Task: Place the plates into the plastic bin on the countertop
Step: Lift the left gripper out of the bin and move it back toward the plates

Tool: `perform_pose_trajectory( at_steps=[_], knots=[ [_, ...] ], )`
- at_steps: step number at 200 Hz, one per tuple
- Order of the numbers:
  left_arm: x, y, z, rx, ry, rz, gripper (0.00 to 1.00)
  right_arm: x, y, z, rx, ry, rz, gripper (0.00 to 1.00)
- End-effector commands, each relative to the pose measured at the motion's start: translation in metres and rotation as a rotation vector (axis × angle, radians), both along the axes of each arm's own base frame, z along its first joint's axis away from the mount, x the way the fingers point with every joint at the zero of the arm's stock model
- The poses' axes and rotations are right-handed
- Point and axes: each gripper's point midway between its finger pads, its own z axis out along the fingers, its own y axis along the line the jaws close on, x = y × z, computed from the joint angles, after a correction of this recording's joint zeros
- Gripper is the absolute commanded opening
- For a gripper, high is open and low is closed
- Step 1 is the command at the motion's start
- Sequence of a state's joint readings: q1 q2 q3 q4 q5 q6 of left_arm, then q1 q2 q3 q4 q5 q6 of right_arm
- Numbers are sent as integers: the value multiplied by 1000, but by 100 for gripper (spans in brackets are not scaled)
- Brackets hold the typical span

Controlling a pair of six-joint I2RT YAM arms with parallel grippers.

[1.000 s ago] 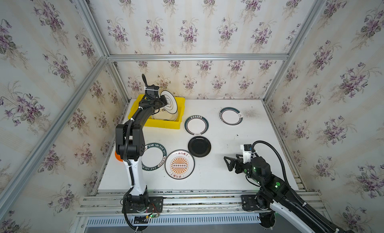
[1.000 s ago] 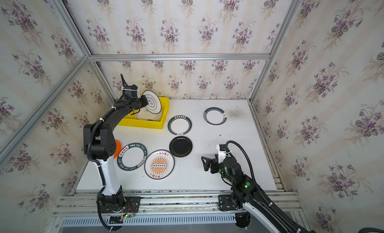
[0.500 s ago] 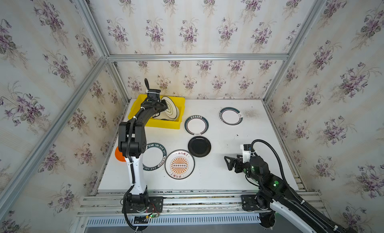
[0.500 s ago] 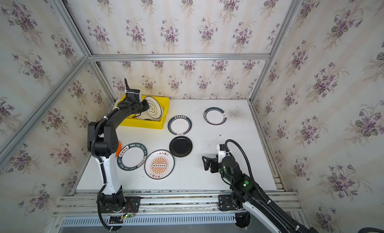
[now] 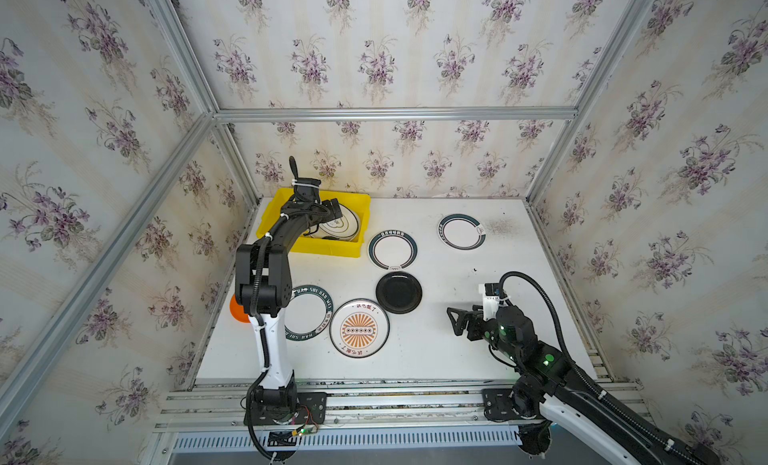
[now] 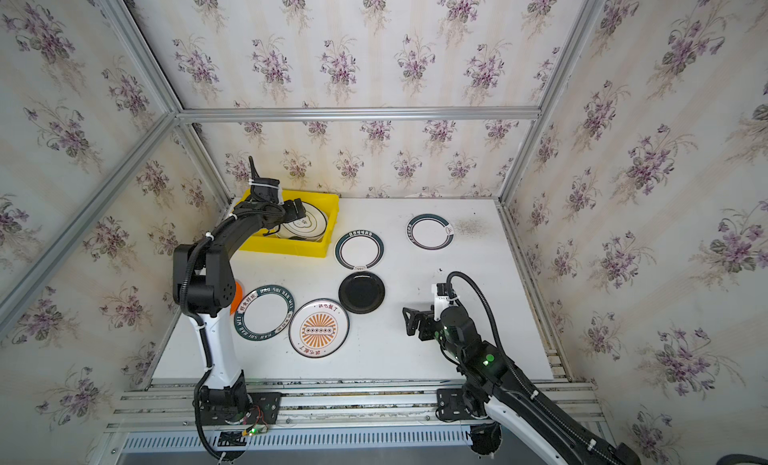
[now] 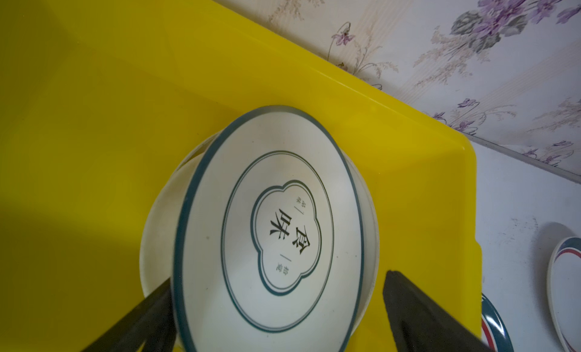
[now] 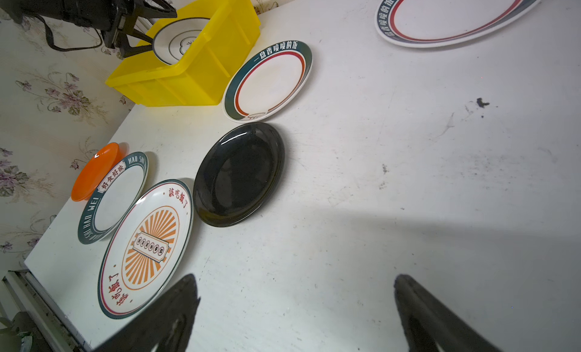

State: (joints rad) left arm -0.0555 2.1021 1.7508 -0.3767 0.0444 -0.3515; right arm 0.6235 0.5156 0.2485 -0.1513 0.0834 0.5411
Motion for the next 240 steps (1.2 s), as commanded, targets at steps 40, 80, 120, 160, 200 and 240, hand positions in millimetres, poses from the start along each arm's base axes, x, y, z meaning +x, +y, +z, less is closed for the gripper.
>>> perform_pose_trajectory(
  at_steps=[40, 80, 120, 160, 200, 240],
  knots=[
    [-15, 14, 28, 29, -43, 74, 100, 4, 3, 12, 5, -4, 0, 100],
    [-37, 16, 52, 7, -74, 109, 100, 0, 6, 22, 55, -39, 18, 100],
    [-74, 1, 112, -26, -272, 115, 100, -7, -5, 25, 94, -73, -19, 100],
    [-126, -40, 133, -137, -387, 32, 100, -13, -6, 27, 99, -86, 5, 100],
    [-178, -86, 115, -151, -394, -98, 100, -12, -1, 35, 133, -94, 13, 99],
    [-221, -122, 74, -160, -335, -213, 100, -11, 5, 46, 134, -103, 43, 99]
  ],
)
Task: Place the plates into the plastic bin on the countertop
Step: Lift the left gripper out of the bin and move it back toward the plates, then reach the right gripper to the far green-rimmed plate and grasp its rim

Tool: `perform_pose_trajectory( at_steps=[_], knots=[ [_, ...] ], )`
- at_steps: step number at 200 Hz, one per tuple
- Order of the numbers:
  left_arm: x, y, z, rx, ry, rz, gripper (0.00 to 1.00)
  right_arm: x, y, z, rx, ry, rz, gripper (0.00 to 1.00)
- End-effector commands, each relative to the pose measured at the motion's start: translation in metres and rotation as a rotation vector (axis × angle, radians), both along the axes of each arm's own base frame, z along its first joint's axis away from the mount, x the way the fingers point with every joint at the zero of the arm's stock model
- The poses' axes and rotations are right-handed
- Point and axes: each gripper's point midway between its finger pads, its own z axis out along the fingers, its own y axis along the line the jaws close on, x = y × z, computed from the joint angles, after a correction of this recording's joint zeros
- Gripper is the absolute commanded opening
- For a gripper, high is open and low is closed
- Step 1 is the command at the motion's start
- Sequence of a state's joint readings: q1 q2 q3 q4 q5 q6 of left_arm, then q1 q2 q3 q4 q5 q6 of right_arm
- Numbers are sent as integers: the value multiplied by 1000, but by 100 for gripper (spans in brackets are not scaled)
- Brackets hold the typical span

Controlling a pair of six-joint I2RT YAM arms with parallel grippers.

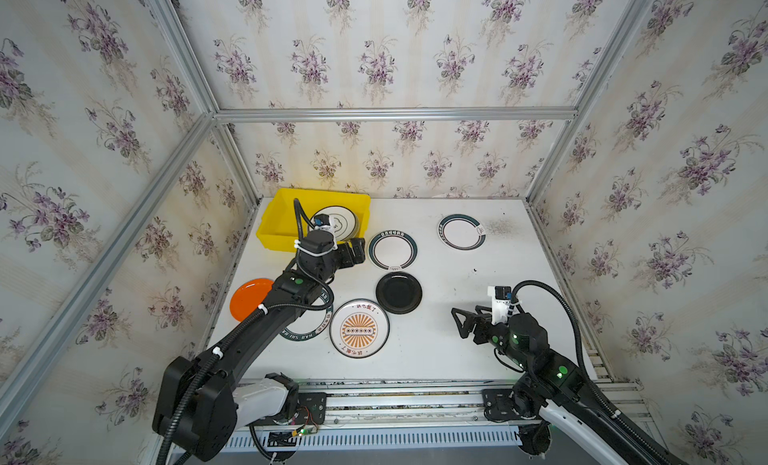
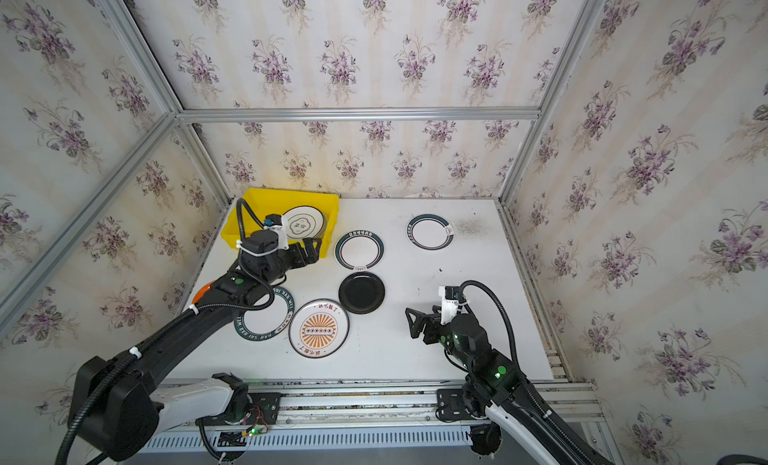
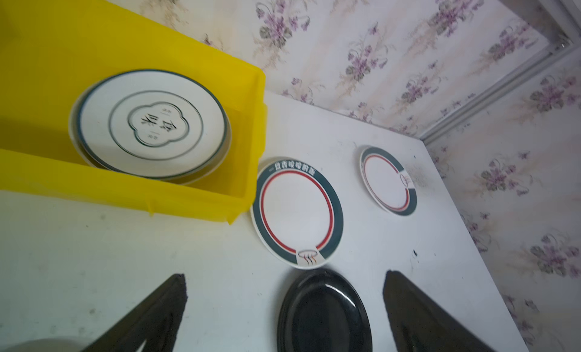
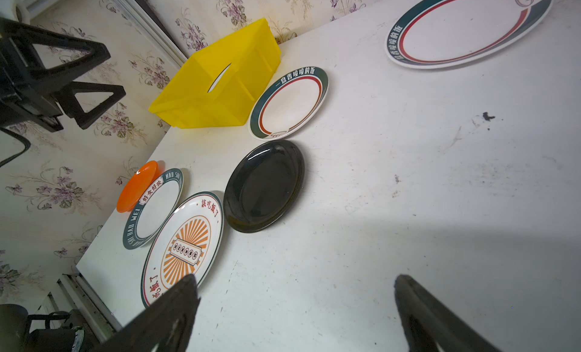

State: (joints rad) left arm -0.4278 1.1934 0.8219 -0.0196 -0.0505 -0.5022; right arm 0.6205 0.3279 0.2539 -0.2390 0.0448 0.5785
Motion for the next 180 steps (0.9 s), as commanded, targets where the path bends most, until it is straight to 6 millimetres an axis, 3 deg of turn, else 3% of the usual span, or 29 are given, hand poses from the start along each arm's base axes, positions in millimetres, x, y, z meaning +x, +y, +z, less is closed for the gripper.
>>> perform_pose_trajectory(
  at_steps=[1, 60, 99, 138, 143, 180],
  knots=[
    [-10, -7, -5, -19, -21, -14, 100, 2, 7, 20, 29, -45, 28, 99],
    [-57, -34, -36, -78, -64, -173, 100, 12, 11, 14, -85, -16, 48, 99],
    [-72, -29, -42, -42, -110, -196, 100, 28, 14, 19, -169, 46, 35, 99],
    [-83, -24, -43, -41, -169, -211, 100, 57, 7, 18, -230, 151, -46, 99],
    [-84, -25, -44, -47, -170, -215, 100, 65, -3, 17, -218, 178, -86, 99],
    [-88, -32, -46, -84, -145, -253, 100, 110, -30, 15, 38, 277, -182, 95]
  ],
)
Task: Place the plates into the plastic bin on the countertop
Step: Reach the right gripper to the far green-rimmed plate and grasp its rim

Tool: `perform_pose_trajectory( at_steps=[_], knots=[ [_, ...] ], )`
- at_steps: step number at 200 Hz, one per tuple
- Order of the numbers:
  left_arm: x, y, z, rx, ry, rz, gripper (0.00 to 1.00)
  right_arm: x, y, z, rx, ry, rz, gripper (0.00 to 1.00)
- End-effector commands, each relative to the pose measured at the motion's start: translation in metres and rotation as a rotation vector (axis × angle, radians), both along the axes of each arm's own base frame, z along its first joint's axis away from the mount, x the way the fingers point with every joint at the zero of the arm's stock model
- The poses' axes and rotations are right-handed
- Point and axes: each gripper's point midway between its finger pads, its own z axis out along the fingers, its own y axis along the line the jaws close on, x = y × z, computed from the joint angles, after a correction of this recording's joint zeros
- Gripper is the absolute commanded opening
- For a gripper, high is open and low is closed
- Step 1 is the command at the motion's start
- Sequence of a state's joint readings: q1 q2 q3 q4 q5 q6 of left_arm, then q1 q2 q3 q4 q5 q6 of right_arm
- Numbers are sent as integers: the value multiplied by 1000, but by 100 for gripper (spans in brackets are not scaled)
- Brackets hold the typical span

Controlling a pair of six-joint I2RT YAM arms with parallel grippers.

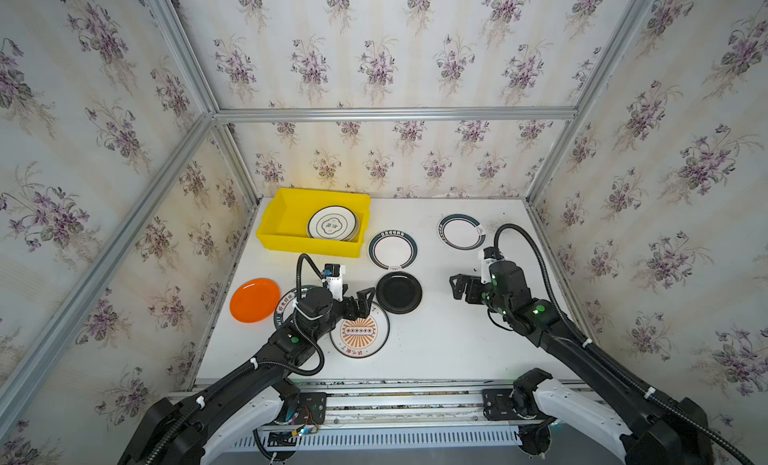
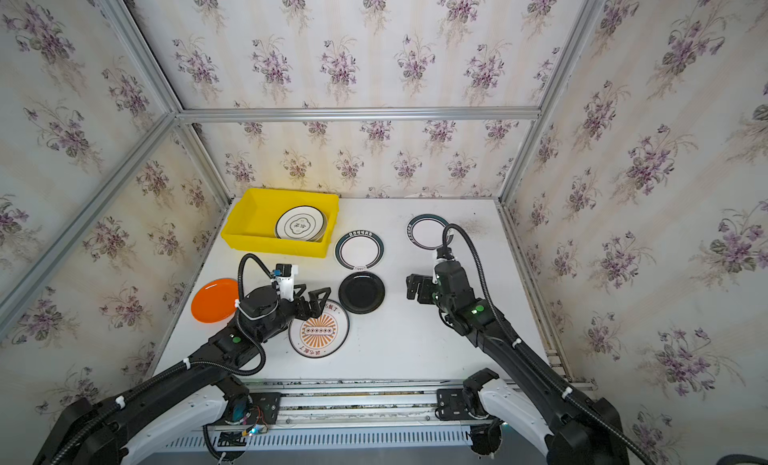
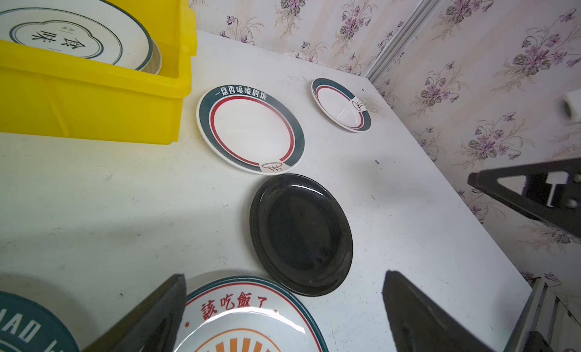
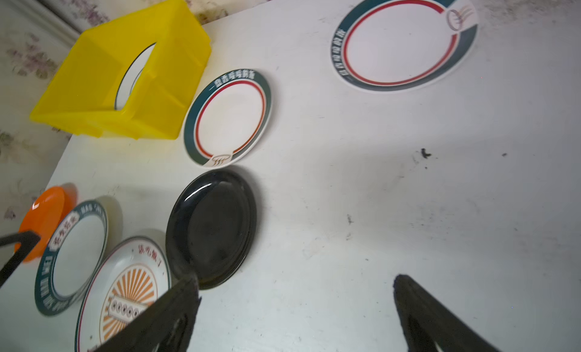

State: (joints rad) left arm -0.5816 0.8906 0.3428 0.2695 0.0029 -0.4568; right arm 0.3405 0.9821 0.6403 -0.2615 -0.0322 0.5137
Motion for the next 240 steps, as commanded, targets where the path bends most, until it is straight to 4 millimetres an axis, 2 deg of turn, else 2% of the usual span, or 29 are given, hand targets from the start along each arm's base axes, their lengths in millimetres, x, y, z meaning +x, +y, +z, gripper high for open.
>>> perform_pose_trajectory(
  at_steps=[1, 30, 65, 86, 135, 151, 169, 200, 240],
  knots=[
    [0, -9, 12, -48, -32, -36, 100, 21, -5, 8, 189, 6, -33, 95],
    [-1, -11, 11, -55, -21, -46, 100, 48, -37, 12, 202, -12, -122, 95],
    [0, -11, 10, -54, -17, -44, 100, 77, -53, 14, 269, -33, -168, 94],
    [-3, -17, 15, -73, -13, -77, 100, 91, -58, 5, 340, -4, -210, 87],
    [-9, -21, 22, -112, -10, -107, 100, 121, -68, -8, 320, -3, -261, 85],
    [-10, -20, 26, -121, -22, -108, 100, 132, -74, -18, 293, 18, -279, 85],
    [-12, -17, 29, -126, -40, -100, 100, 142, -77, -30, 300, 49, -285, 80],
    [-14, -13, 34, -134, -62, -90, 100, 153, -77, -46, 294, 93, -285, 79],
    [-17, -9, 42, -146, -99, -79, 100, 164, -78, -68, 288, 134, -287, 71]
  ],
)
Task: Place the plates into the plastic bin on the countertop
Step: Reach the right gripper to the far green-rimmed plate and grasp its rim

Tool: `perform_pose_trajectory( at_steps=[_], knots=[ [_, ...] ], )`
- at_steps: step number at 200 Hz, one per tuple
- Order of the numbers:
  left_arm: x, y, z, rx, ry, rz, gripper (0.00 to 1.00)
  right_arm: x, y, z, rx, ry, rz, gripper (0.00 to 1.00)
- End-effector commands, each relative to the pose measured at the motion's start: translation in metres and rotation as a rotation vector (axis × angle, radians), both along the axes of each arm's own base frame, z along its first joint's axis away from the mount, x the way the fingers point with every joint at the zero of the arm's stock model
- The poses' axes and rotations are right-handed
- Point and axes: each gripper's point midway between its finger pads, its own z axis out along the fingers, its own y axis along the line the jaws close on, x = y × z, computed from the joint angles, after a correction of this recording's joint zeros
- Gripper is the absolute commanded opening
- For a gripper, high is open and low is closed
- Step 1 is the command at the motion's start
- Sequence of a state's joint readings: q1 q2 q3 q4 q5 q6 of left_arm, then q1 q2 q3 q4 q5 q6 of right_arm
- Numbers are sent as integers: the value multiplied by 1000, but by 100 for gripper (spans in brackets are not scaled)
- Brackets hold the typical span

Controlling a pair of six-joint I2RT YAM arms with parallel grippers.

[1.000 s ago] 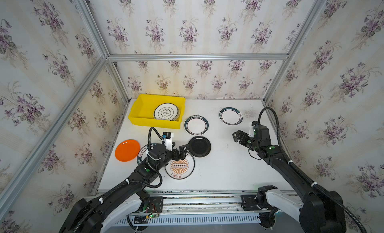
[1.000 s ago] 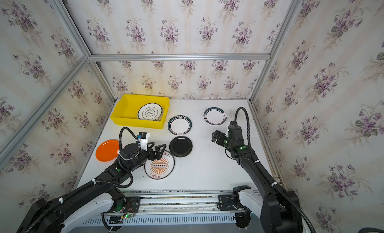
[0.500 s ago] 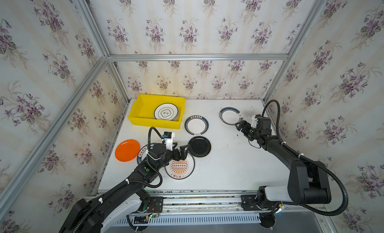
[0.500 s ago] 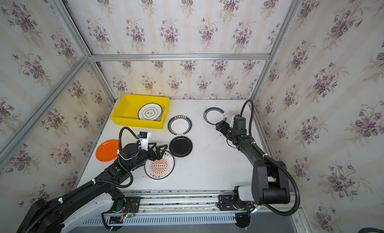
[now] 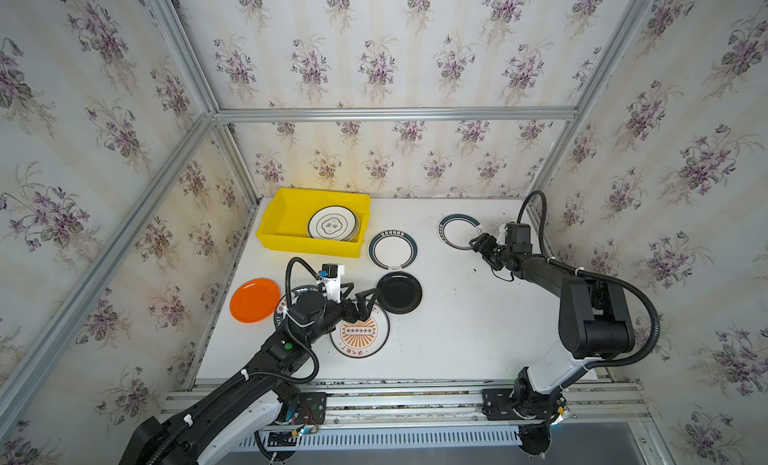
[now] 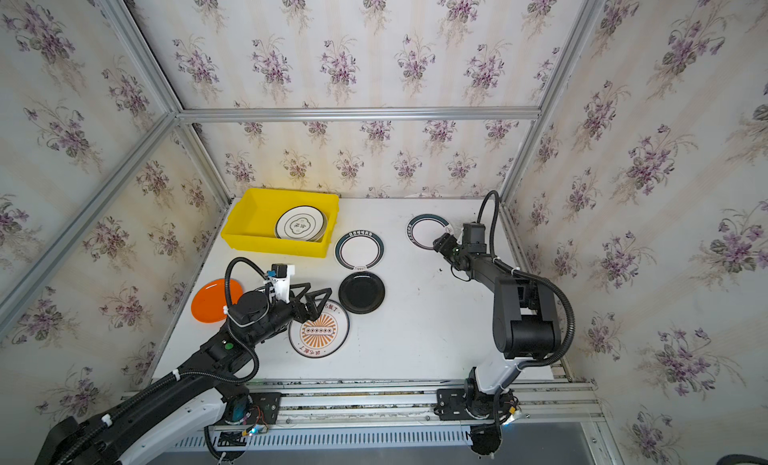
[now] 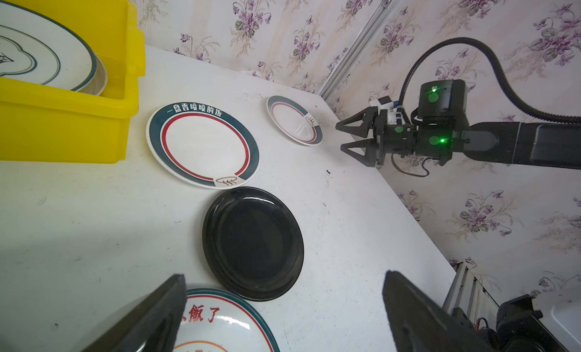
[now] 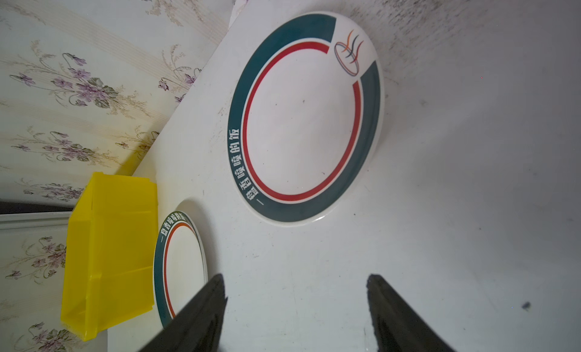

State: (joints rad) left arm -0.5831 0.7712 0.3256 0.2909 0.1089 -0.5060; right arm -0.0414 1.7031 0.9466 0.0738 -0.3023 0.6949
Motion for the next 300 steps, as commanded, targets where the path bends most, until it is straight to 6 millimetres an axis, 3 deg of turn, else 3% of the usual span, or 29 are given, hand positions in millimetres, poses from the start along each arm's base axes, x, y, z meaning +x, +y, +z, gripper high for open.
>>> perform_pose_trajectory(
  at_steps=[1, 37, 64, 96, 227, 300],
  knots=[
    [1, 2, 9, -16, -43, 11, 100, 11, -1, -3, -9, -20, 8, 71],
    [1, 4, 9, -15, -45, 18, 100, 19, -3, -16, -4, -12, -2, 62],
    [3, 7, 5, -5, -34, 43, 100, 25, -3, -22, 12, -11, -9, 43],
    [4, 8, 5, 4, -38, 47, 100, 28, -6, -31, 18, -15, -34, 37],
    [10, 12, -5, 53, -19, 80, 100, 39, -23, -58, 53, -30, -123, 31],
    [11, 11, -7, 62, -12, 78, 100, 42, -27, -54, 73, -78, -151, 23]
  ],
)
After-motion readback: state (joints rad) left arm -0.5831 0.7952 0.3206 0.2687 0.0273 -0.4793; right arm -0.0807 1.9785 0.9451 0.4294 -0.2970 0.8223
